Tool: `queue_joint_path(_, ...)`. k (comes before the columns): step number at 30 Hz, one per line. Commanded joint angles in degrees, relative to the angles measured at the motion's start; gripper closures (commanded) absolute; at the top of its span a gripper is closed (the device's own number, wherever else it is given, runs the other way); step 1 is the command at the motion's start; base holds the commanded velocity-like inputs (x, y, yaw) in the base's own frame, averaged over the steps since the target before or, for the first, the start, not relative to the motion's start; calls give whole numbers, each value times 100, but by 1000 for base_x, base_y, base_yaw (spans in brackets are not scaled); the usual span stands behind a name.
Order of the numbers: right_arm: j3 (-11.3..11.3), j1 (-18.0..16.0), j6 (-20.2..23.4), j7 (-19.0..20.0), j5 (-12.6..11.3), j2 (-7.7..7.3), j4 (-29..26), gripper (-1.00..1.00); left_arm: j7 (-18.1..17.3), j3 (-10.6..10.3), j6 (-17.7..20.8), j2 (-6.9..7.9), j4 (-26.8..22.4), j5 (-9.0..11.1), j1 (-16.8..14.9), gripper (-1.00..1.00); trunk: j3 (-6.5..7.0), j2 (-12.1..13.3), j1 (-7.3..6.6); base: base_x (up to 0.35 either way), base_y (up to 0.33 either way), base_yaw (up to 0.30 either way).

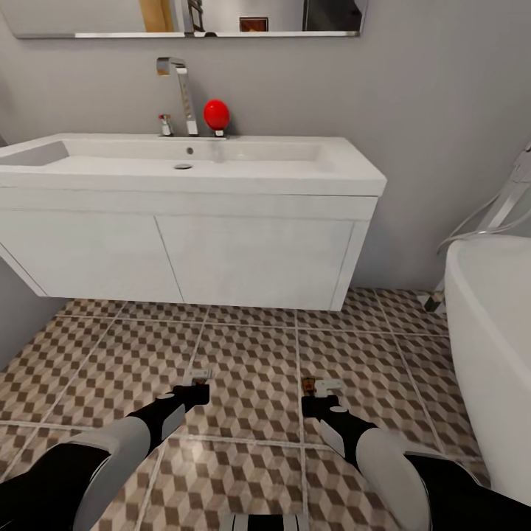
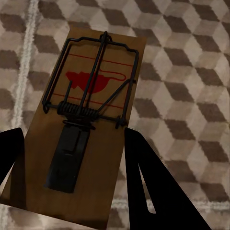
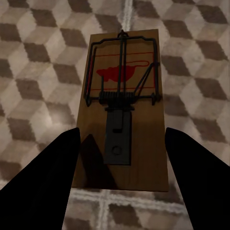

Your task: Take the four mousetraps from the cabinet in the bathroom and place them on the bathroom floor. Make sure all four end up on the same floor surface, and ensure that at least two of them are either under or directly next to the same bathroom sink.

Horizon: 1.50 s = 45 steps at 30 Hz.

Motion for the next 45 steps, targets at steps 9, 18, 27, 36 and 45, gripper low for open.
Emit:
queue_joint_path(9,-49,-7,-29,-27,61,3,17,100,-3,-47,-25,0,10,37,-5,100,-204,-14,22,0,0,0)
queue_joint_path(18,-48,-7,-29,-27,61,3,17,100,-5,-48,-28,4,10,37,-5,100,-315,-21,35,0,0,0)
queue_joint_path(27,-48,-7,-29,-27,61,1,17,100,-4,-48,-28,0,10,29,-5,100,-315,-21,35,0,0,0)
queue_joint_path(36,-48,-7,-29,-29,61,4,17,100,-3,-48,-28,8,10,28,-5,100,-315,-21,35,0,0,0)
queue_joint_path(45,-53,-7,-29,-28,61,0,17,100,-3,-47,-28,8,10,28,-5,100,-315,-21,35,0,0,0)
